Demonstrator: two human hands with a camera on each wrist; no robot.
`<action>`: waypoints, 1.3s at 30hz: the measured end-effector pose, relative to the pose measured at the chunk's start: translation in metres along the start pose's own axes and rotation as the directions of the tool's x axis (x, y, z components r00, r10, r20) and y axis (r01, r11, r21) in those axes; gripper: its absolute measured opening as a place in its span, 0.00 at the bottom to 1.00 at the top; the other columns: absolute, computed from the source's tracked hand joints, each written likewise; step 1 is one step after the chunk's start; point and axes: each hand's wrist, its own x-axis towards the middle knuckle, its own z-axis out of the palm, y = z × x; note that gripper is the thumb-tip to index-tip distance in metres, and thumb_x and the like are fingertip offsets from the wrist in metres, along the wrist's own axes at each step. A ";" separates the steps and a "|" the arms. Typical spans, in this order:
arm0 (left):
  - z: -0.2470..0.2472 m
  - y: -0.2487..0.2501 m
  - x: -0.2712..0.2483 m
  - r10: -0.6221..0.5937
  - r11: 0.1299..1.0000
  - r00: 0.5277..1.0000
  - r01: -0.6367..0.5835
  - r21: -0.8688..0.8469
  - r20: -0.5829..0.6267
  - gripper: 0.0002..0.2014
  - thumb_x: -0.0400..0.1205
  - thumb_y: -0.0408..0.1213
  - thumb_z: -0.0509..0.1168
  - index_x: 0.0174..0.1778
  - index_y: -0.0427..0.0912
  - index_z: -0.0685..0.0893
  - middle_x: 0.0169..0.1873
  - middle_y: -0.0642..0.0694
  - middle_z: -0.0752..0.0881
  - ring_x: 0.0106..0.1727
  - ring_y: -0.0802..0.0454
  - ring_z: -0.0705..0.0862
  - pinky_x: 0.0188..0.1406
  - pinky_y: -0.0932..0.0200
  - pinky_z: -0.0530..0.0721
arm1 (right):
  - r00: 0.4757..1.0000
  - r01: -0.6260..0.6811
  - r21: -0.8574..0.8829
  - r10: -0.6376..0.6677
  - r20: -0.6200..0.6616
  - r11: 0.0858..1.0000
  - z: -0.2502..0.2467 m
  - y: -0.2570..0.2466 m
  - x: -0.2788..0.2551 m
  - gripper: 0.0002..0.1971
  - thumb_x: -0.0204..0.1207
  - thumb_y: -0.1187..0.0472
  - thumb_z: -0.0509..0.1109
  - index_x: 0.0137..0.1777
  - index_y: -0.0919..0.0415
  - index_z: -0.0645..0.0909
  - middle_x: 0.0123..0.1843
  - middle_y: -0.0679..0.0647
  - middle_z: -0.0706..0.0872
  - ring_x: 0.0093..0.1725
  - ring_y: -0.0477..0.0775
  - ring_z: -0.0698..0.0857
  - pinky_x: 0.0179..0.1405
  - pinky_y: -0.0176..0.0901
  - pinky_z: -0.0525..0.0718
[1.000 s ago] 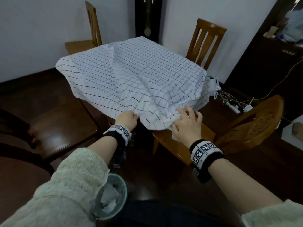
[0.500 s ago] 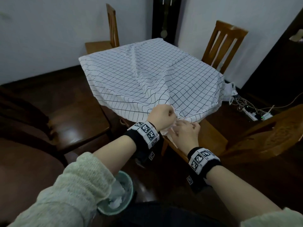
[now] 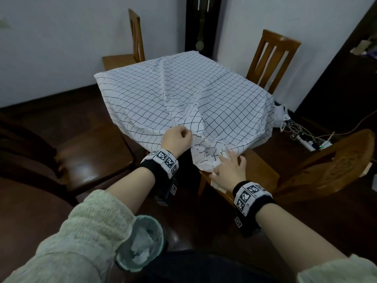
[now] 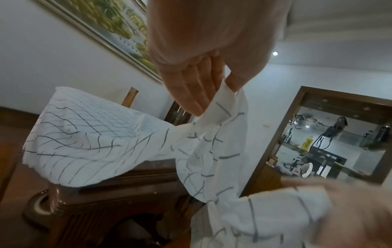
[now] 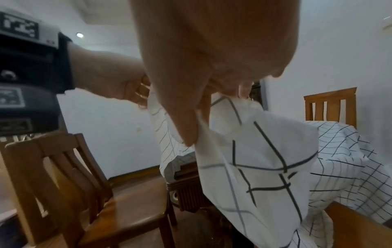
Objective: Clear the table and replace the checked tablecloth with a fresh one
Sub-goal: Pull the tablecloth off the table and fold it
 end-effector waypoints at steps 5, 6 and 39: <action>-0.004 0.002 0.004 -0.082 0.995 0.996 0.084 -0.057 0.040 0.13 0.79 0.42 0.62 0.26 0.48 0.77 0.25 0.55 0.78 0.39 0.45 0.83 0.41 0.58 0.80 | 0.992 0.119 -0.030 -0.118 0.032 0.992 0.010 -0.006 -0.007 0.16 0.79 0.40 0.64 0.46 0.45 0.90 0.86 0.50 0.55 0.84 0.59 0.42 0.77 0.67 0.38; -0.003 0.001 0.002 -0.095 0.990 0.993 0.101 -0.096 0.065 0.13 0.78 0.42 0.62 0.26 0.47 0.77 0.24 0.54 0.78 0.39 0.42 0.85 0.42 0.54 0.85 | 0.987 0.160 -0.026 -0.161 -0.026 0.987 0.009 -0.010 -0.007 0.16 0.79 0.40 0.64 0.45 0.45 0.91 0.86 0.49 0.54 0.84 0.59 0.42 0.77 0.67 0.37; -0.004 -0.056 -0.013 0.074 0.901 0.892 0.132 -0.413 0.446 0.11 0.77 0.32 0.72 0.50 0.50 0.81 0.47 0.53 0.85 0.48 0.55 0.84 0.48 0.63 0.81 | 0.740 0.345 0.565 0.153 -0.655 0.749 -0.019 -0.046 0.022 0.22 0.78 0.52 0.67 0.23 0.59 0.76 0.44 0.46 0.83 0.45 0.48 0.81 0.57 0.49 0.63</action>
